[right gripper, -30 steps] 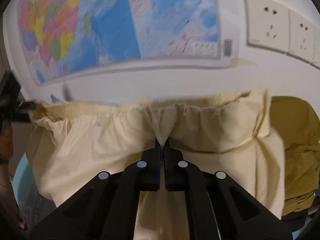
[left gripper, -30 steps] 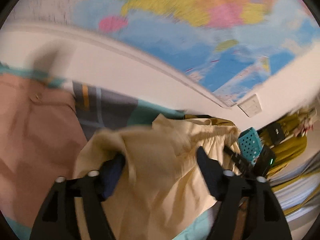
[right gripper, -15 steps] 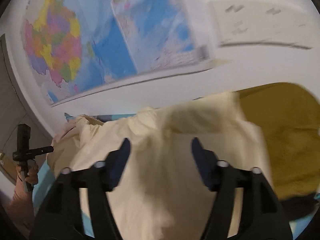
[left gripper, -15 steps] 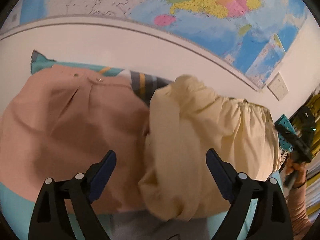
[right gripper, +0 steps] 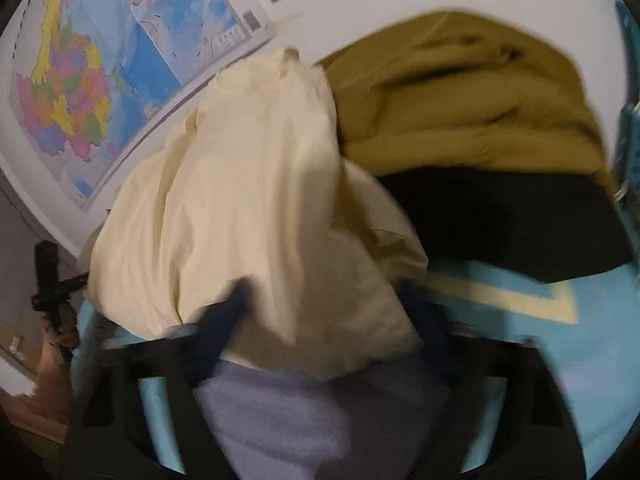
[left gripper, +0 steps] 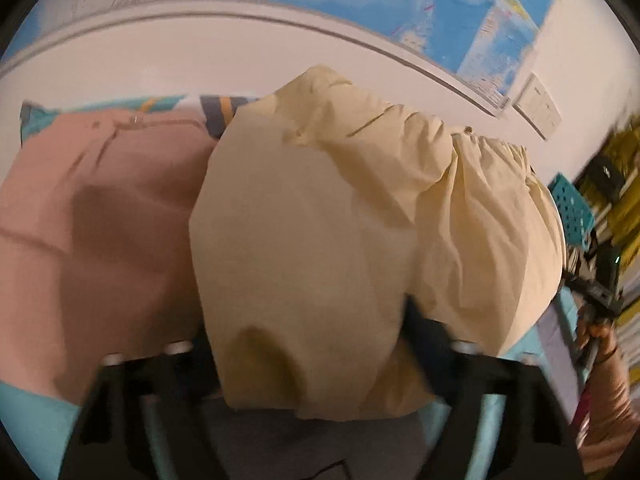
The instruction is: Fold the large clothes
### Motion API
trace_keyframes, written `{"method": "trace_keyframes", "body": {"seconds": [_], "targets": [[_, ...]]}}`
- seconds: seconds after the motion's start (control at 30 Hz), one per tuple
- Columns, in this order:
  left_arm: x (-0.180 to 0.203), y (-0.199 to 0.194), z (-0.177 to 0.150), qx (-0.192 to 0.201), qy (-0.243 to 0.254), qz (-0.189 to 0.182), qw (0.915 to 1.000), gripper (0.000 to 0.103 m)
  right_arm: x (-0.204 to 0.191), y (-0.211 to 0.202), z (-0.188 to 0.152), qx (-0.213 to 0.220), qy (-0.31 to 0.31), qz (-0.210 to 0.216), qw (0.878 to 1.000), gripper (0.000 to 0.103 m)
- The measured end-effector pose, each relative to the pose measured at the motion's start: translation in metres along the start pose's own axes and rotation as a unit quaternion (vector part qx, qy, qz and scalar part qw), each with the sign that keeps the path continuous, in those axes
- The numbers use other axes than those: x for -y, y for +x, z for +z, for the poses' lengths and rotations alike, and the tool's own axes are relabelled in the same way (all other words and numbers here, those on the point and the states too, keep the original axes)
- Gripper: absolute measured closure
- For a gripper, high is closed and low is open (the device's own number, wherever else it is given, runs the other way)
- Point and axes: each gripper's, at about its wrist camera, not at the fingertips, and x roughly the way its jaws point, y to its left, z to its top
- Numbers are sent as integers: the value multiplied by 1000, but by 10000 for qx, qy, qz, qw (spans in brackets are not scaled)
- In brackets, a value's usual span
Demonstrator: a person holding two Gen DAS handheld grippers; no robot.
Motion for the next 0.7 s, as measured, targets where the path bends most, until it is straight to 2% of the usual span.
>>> {"method": "trace_keyframes", "body": {"seconds": [0.03, 0.07, 0.1, 0.17, 0.27, 0.4, 0.47, 0.53, 0.6, 0.63, 0.67, 0.7], "targets": [[1, -1, 0, -42, -86, -73, 9999, 62, 1, -1, 2, -6, 84, 178, 9998, 69], [2, -4, -1, -14, -163, -89, 9998, 68, 1, -5, 3, -2, 147, 362, 9992, 82], [5, -9, -1, -12, -210, -120, 9997, 75, 0, -14, 3, 34, 167, 487, 9987, 84], [6, -24, -1, -3, -373, -378, 9986, 79, -7, -40, 3, 196, 179, 844, 9961, 88], [11, -54, -5, 79, -493, -717, 9962, 82, -27, -103, -1, 579, -65, 1327, 9894, 88], [13, -85, -35, -70, -784, -1223, 9894, 83, -36, -166, -23, 893, -155, 1334, 9869, 88], [9, -90, -61, -196, -882, -1381, 9863, 82, -28, -173, -37, 820, -74, 1230, 9890, 88], [1, -79, -83, -392, -1030, -1359, 9846, 78, -11, -159, -55, 461, 235, 969, 9939, 87], [-7, -61, -101, -661, -1187, -1333, 9817, 64, 11, -129, -75, -121, 577, 474, 9971, 84], [-10, -55, -106, -728, -1257, -1238, 9816, 60, 16, -118, -80, -288, 611, 264, 9974, 78], [-12, -53, -107, -716, -1278, -1160, 9824, 46, 21, -112, -83, -356, 705, 105, 9968, 64], [-11, -53, -107, -697, -1247, -997, 9847, 33, 25, -111, -85, -353, 804, -25, 9961, 58]]}}
